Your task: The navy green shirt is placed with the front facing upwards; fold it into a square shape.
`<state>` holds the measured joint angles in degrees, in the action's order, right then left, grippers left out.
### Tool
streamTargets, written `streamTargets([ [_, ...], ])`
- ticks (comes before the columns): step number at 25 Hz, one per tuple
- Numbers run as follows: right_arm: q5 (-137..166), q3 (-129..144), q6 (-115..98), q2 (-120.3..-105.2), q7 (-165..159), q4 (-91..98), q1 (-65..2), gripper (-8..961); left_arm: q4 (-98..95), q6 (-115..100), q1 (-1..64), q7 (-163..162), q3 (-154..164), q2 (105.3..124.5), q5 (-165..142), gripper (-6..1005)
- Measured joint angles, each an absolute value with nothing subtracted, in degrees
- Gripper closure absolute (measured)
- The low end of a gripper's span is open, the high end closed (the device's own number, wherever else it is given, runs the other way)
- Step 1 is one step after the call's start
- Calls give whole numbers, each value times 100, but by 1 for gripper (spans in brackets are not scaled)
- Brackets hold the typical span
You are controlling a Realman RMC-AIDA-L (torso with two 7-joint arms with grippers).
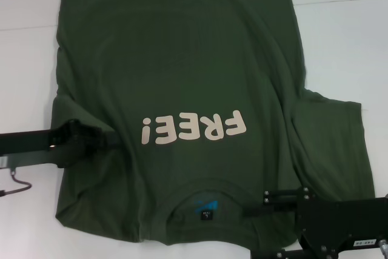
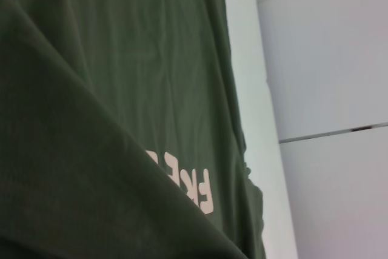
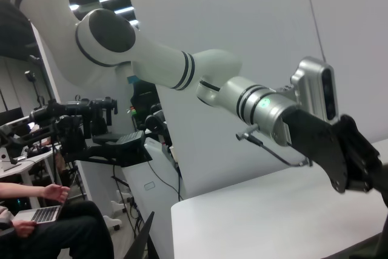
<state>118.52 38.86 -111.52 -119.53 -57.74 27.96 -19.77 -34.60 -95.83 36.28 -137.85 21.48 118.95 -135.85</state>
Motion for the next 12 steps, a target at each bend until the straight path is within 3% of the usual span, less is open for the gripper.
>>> streamTargets([
  [12,11847,3841,-11201,-11952,-5774,2788,-2019,254,-3381,-8741,3781,-13920,2761,12141,-13583,989],
])
